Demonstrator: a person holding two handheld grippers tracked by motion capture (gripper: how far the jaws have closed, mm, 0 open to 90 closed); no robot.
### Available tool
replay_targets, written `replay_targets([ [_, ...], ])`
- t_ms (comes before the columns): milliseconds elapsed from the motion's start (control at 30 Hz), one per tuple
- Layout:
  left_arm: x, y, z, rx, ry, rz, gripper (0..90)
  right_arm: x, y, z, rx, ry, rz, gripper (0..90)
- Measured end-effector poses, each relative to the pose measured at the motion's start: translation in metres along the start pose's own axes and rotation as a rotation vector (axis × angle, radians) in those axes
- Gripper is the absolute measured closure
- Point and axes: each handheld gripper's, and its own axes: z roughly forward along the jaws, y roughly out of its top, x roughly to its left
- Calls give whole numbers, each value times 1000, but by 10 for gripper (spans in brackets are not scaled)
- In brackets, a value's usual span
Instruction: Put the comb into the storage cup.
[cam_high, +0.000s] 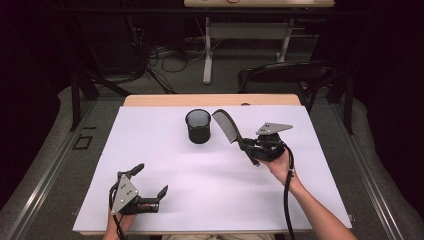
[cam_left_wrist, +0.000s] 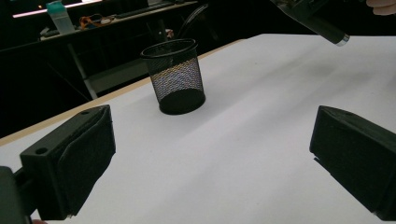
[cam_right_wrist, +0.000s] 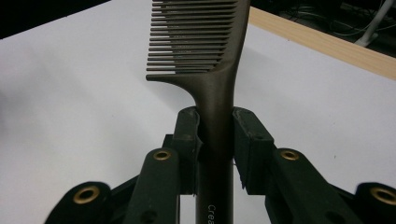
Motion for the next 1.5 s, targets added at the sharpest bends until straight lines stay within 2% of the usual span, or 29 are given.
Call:
replay_targets([
  [533, 0, 0, -1, 2, 2, 5, 2, 7, 8, -1, -54, -5, -17, 726],
  [1500, 0, -1, -3, 0, 13, 0, 2, 19, 32, 10, -103, 18, -63, 726],
])
